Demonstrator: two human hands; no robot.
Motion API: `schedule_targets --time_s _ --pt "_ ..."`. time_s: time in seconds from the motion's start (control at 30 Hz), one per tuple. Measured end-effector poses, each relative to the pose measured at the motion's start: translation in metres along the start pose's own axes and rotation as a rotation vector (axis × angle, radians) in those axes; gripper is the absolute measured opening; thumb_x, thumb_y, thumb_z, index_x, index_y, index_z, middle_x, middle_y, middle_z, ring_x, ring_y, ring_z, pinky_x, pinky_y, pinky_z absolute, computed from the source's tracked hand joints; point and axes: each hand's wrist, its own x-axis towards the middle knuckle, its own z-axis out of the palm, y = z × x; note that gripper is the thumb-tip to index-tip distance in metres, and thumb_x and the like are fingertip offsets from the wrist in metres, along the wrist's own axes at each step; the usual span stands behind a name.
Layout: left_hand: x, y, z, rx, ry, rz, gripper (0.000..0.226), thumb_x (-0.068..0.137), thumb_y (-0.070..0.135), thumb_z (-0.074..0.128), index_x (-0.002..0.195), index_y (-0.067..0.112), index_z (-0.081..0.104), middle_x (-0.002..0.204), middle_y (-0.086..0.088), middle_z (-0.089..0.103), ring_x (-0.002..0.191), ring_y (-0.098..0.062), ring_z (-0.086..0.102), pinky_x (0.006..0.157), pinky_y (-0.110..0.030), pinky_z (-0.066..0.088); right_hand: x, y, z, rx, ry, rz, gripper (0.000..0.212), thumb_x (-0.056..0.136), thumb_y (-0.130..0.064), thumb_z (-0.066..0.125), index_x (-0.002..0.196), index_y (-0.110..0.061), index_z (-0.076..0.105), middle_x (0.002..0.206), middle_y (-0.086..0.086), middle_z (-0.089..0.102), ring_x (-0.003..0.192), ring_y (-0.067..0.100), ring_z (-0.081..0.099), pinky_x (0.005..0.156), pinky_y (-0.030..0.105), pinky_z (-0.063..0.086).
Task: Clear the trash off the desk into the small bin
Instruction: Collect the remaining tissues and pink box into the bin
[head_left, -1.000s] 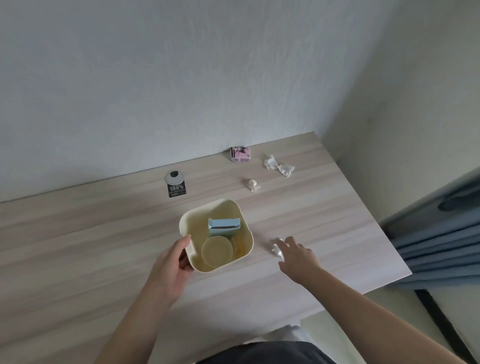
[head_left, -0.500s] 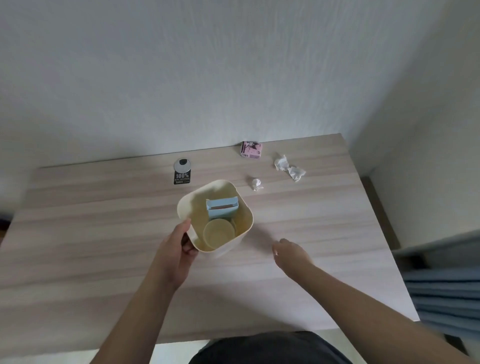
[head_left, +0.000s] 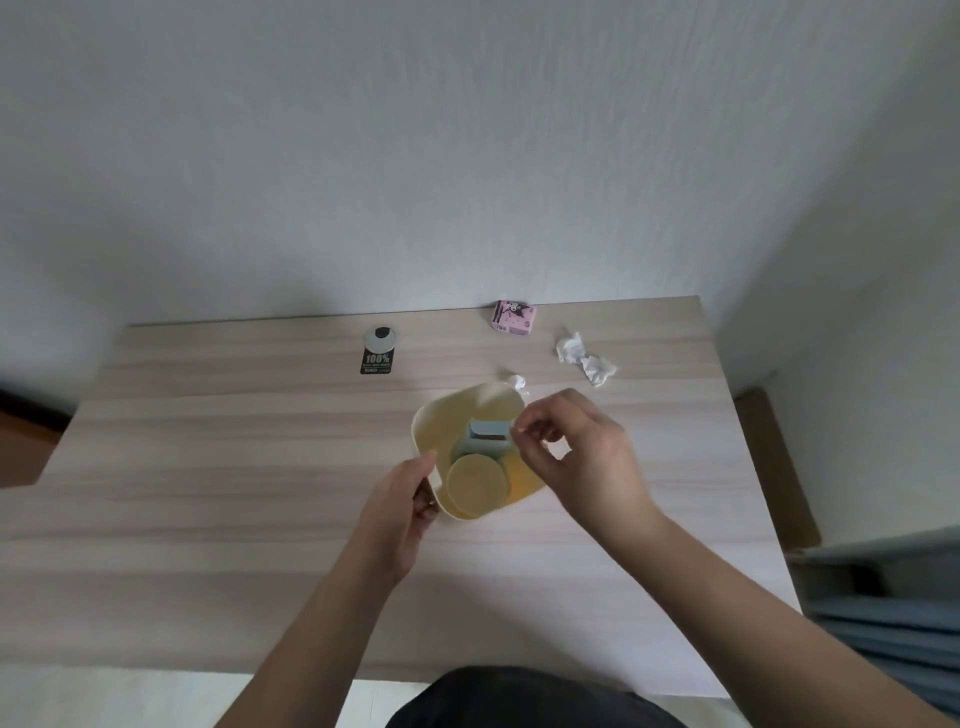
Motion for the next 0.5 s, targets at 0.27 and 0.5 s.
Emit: schedule_targets --time_s 0.27,0.5 --pt "-0.027 -0.002 0.023 0.067 -0.038 0.022 0.037 0.095 0.011 0.053 0.059 0.018 0.047 0.048 0.005 0.032 0.044 -0.008 0.033 0.052 -0.025 0.033 0.008 -0.012 0.029 -0.141 -0.143 -0.128 0.013 0.077 -0.014 0.067 0.089 -0.016 0.069 0.084 -0.002 0.069 0.071 0.017 0.066 0.059 0.028 0.053" --pt "-0.027 -0.010 0.014 0.003 -0.014 -0.042 0.032 0.091 0.015 0.060 0.063 0.018 0.043 0.055 0.002 0.025 0.050 -0.012 0.025 0.053 -0.027 0.027 0.007 -0.001 0.026 -0.278 -0.243 -0.168 0.016 0.076 -0.019 0.063 0.090 -0.018 0.071 0.084 -0.003 0.071 0.076 0.022 0.066 0.067 0.033 0.052"
